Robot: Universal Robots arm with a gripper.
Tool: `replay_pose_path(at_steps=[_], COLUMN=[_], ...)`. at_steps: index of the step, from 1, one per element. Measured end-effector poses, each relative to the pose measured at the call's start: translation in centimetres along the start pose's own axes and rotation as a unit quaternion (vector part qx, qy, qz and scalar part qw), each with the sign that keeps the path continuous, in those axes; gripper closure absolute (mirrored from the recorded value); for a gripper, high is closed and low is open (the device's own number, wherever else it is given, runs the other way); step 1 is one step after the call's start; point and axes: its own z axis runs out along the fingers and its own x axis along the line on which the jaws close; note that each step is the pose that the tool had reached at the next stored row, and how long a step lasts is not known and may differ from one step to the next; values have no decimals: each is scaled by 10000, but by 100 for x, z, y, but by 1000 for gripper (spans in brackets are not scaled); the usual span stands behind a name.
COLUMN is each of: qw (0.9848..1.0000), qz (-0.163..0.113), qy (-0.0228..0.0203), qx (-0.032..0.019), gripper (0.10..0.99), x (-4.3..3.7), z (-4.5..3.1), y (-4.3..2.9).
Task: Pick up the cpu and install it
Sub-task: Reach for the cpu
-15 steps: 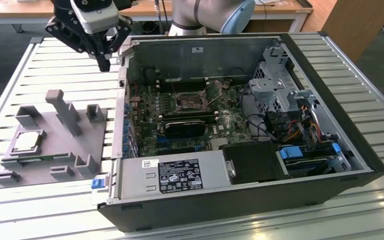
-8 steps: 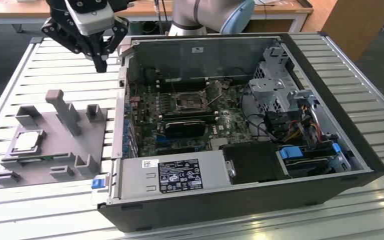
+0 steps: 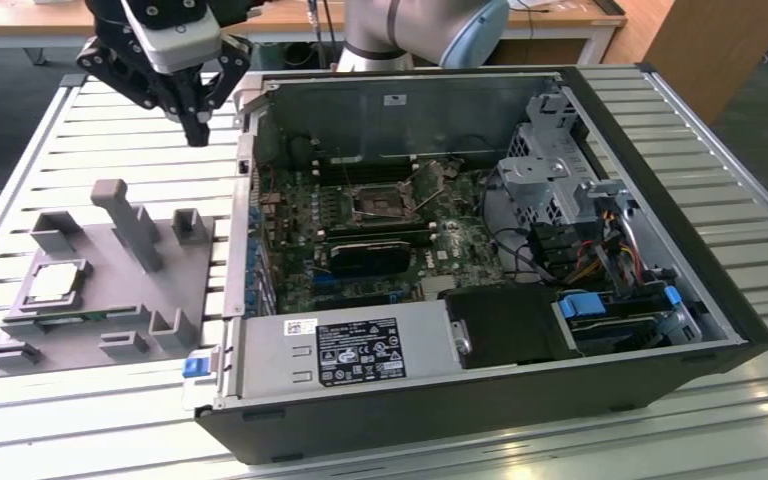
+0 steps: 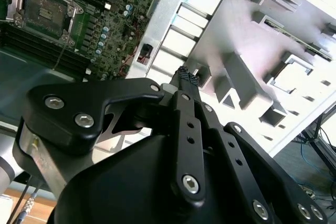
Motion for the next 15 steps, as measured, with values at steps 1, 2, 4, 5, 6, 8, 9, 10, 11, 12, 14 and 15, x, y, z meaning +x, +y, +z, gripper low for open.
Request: replay_pose_path(at_steps=[1,2,4,5,6,8,9,10,11,12,14,15], qw=[10000,10000,10000,10000,10000,10000,10000,10000,10000,10000,10000,10000], qz=[1,1,1,1,1,1,1,1,1,0,1,1], qy=[1,1,3,3,3,4,5,7,8,11,15,18], qx=[0,-1,0,0,0,0,0,0,0,1,1,1], gripper=[980,980,980,980,980,980,980,980,980,980,980,980], x=[6,11,21,26,32,44,48,53,56,57,63,67], z=[2,4,6,7,9,12,14,15,17,18,23,26], y=[0,-1,-2,-2,-3,-4,-4,-5,-5,-5,-6,-6])
